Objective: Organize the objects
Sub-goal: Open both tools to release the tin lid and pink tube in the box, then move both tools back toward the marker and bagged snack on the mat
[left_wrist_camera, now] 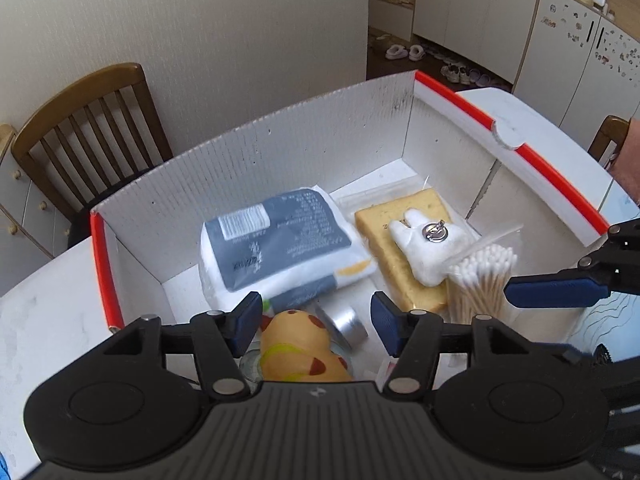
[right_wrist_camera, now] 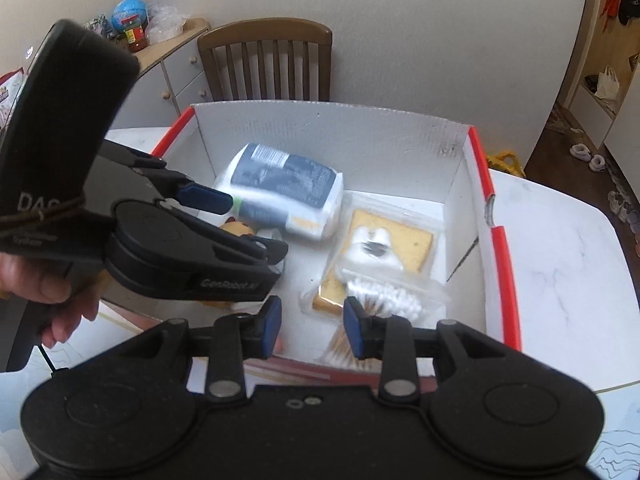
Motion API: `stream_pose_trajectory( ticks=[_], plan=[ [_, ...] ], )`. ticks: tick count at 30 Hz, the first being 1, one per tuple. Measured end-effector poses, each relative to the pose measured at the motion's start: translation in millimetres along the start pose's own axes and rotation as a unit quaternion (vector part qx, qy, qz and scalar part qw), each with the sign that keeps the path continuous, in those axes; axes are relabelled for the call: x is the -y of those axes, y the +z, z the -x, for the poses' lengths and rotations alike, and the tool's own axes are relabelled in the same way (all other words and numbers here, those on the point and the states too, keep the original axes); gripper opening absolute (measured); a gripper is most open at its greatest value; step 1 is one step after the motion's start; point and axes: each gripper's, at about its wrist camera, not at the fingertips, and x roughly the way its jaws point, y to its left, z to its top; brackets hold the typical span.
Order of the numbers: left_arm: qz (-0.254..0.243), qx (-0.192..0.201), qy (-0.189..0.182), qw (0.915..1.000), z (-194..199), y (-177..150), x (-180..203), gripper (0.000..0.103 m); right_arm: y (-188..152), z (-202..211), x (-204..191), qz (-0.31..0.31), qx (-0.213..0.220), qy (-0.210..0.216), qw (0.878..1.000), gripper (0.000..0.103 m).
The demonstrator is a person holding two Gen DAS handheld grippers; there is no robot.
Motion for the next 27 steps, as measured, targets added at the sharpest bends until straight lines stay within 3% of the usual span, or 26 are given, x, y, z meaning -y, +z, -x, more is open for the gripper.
stream_pose_trajectory(
  ticks=[15,27],
  plan=[
    [0.02,0.066,0.005,0.9976,75,-11,9,0.059,-8,50,6,-0.006,0.04,0.014,0.999,0.034],
    [0.044,0.112,-0.003,0.9927,144,-32,44,0.059,-25,107,11,-0.005,0.087,0.032,0.996,0.035]
  ],
)
